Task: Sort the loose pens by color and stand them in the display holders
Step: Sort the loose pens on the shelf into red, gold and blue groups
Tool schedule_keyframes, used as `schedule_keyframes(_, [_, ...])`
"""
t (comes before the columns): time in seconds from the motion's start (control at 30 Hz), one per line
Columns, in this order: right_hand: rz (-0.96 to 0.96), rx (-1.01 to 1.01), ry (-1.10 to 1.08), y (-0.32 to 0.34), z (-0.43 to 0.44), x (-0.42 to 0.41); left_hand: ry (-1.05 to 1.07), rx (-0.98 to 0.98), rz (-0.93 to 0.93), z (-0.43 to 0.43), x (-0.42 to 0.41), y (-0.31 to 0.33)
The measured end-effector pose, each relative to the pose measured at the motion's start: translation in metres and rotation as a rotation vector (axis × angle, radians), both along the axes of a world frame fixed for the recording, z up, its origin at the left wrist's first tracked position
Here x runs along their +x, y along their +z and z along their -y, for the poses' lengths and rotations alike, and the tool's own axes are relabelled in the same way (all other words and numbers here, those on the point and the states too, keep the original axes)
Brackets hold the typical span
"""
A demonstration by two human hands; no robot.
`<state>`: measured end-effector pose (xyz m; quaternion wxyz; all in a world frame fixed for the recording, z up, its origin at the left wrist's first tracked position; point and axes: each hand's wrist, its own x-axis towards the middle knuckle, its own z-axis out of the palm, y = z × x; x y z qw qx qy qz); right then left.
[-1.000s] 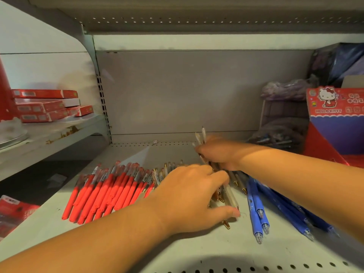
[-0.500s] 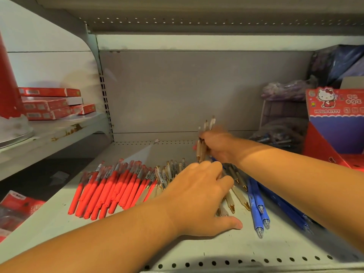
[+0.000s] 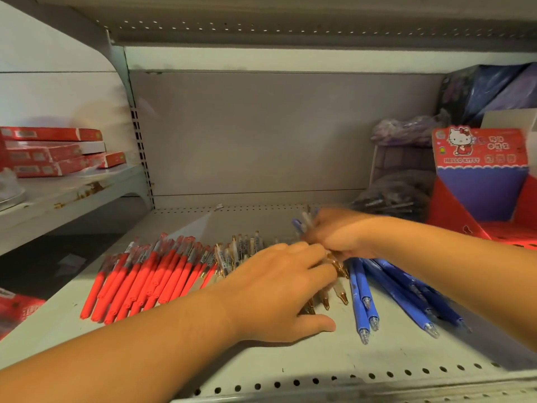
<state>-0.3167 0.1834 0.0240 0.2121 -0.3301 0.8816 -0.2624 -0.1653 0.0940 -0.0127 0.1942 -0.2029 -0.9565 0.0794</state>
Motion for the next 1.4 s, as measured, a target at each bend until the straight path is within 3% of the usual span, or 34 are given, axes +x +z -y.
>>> schedule_keyframes(0.07, [-0.260,0.177,0.059,-0.001,0.003,0.004,-0.024,0.027,-0.090,0.001,0.002,0.001])
schedule_keyframes(0.13, [-0.366,0.221,0.091,0.001,0.003,0.004,0.019,0.068,-0.101,0.001,0.001,0.001])
schedule_keyframes(0.2, [-0.279,0.178,0.111,0.005,-0.001,0.002,0.089,0.114,-0.042,0.002,0.000,-0.001])
schedule_keyframes(0.27, [-0.043,0.050,0.032,0.009,-0.006,-0.003,0.160,0.136,0.046,0.004,0.000,-0.004])
schedule_keyframes(0.33, [0.058,0.002,-0.064,0.009,-0.012,-0.011,0.218,0.147,0.151,0.006,-0.002,-0.006])
schedule_keyframes(0.47, [0.025,0.207,-0.023,0.004,-0.018,-0.013,0.247,0.138,0.249,0.006,-0.005,-0.006])
schedule_keyframes(0.6, [-0.153,0.254,0.042,0.007,-0.014,-0.008,0.268,0.241,0.302,0.006,-0.007,-0.007])
schedule_keyframes(0.7, [-0.186,0.280,0.128,0.007,-0.014,-0.005,0.283,0.219,0.302,0.007,-0.009,-0.009])
schedule_keyframes(0.8, [-0.058,0.142,0.179,0.005,-0.020,-0.005,0.295,0.207,0.283,0.009,-0.011,-0.011])
schedule_keyframes(0.9, [0.205,-0.033,0.157,0.003,-0.025,-0.004,0.309,0.182,0.269,0.009,-0.012,-0.011])
schedule_keyframes(1.0, [0.273,-0.070,0.158,0.004,-0.026,-0.011,0.332,0.166,0.284,0.008,-0.013,-0.011])
schedule_keyframes(1.23, [0.104,-0.152,-0.029,0.019,-0.025,-0.067,0.333,0.087,0.284,0.005,-0.016,-0.004])
schedule_keyframes(1.4, [-0.234,0.116,-0.023,0.003,-0.004,-0.080,0.341,0.038,0.207,0.007,-0.020,-0.002])
